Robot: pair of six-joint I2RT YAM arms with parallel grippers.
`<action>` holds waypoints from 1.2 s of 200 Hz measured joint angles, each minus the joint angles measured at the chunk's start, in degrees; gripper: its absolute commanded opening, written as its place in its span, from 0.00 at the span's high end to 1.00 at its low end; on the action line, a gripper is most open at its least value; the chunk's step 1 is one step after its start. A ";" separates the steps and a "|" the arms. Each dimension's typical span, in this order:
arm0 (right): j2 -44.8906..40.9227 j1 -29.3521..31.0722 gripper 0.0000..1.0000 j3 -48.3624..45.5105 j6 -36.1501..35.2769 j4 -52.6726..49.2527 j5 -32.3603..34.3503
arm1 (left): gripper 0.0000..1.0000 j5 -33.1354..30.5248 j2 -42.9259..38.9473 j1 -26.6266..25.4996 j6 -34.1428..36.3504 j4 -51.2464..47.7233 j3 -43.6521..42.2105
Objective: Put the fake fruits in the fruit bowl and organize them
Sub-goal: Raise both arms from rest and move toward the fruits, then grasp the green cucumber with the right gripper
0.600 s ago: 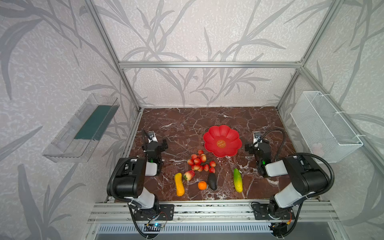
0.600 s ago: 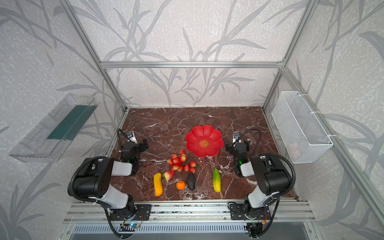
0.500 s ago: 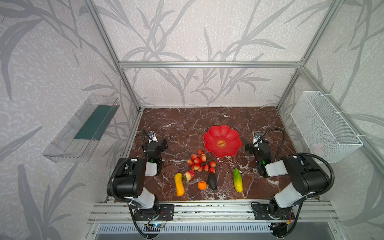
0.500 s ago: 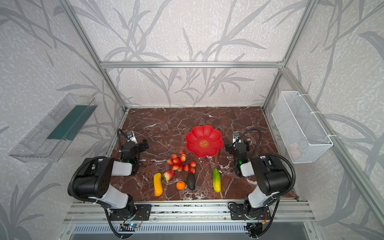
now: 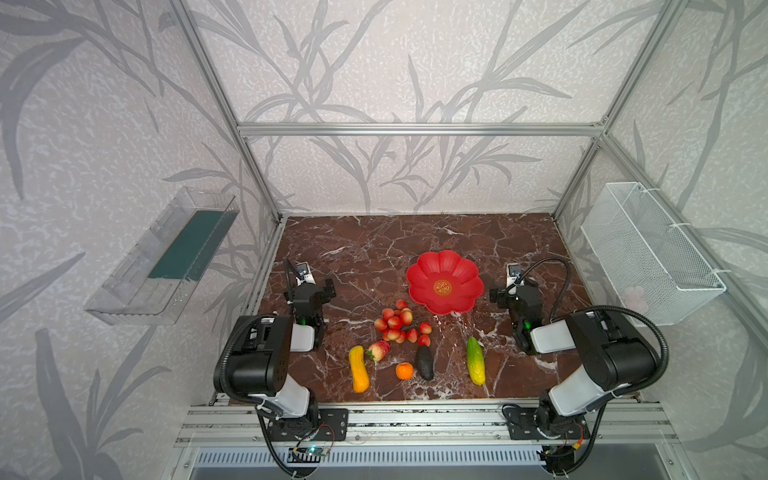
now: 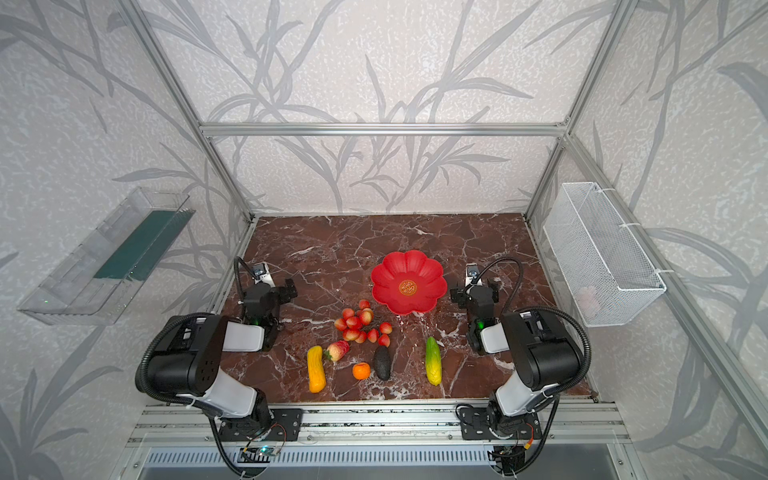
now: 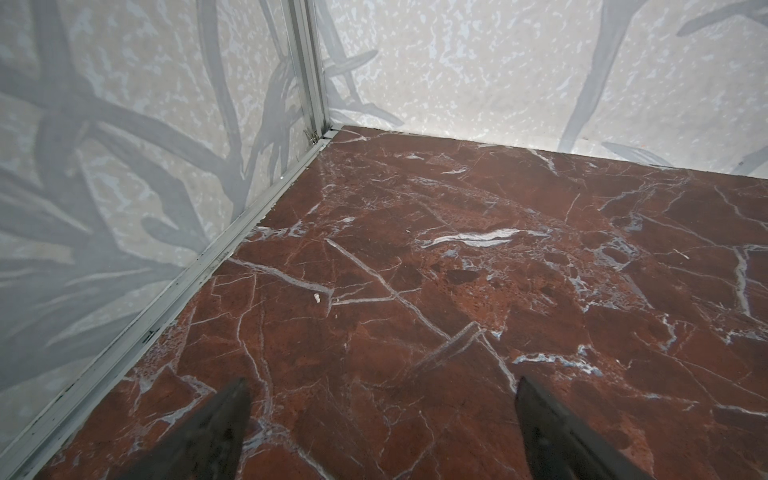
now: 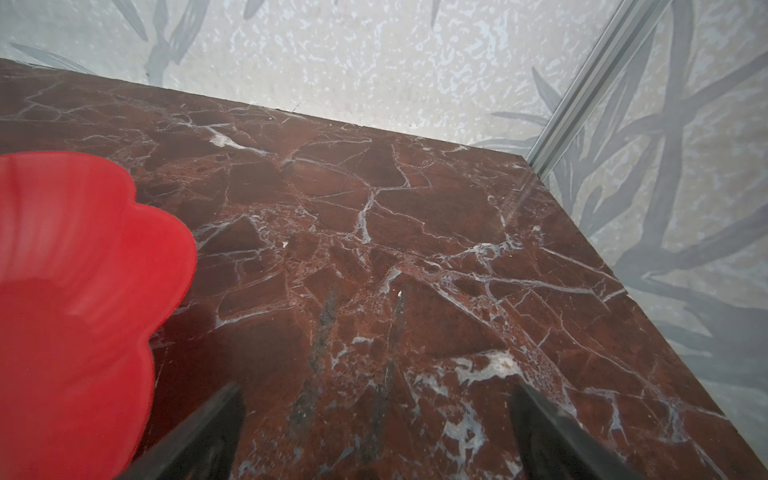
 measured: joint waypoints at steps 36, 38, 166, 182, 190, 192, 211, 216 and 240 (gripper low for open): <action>-1.99 0.57 0.01 -0.22 -0.13 -1.25 0.61 | 0.01 0.39 -0.07 0.22 0.00 0.50 -0.22; -2.67 0.72 0.01 -0.22 -0.22 -1.81 0.90 | 0.01 0.39 -0.28 0.22 0.02 0.55 -0.39; -49.77 10.93 0.12 17.62 25.99 -78.01 -11.78 | 0.06 -3.13 -66.49 -2.78 -34.27 -50.73 -0.22; -50.77 17.07 0.14 14.82 29.18 -84.59 -11.96 | 0.08 -0.94 -70.90 -2.78 -35.50 -58.23 -0.26; -50.77 20.22 0.14 13.35 30.84 -87.06 -11.23 | 0.09 0.26 -72.19 -2.78 -35.80 -61.83 -0.24; -50.75 21.57 0.14 12.83 31.41 -87.93 -11.08 | 0.09 0.52 -72.46 -2.78 -35.82 -62.71 -0.20; -49.22 30.69 0.14 9.18 36.20 -92.30 -8.02 | 0.11 3.02 -72.74 -2.78 -36.28 -70.88 0.63; -48.59 33.18 0.14 8.39 37.35 -93.07 -7.26 | 0.11 3.65 -72.39 -2.78 -36.33 -72.54 0.96; -44.63 37.44 0.18 7.04 41.35 -92.96 -4.94 | 0.14 6.91 -68.96 -2.78 -36.41 -78.66 3.56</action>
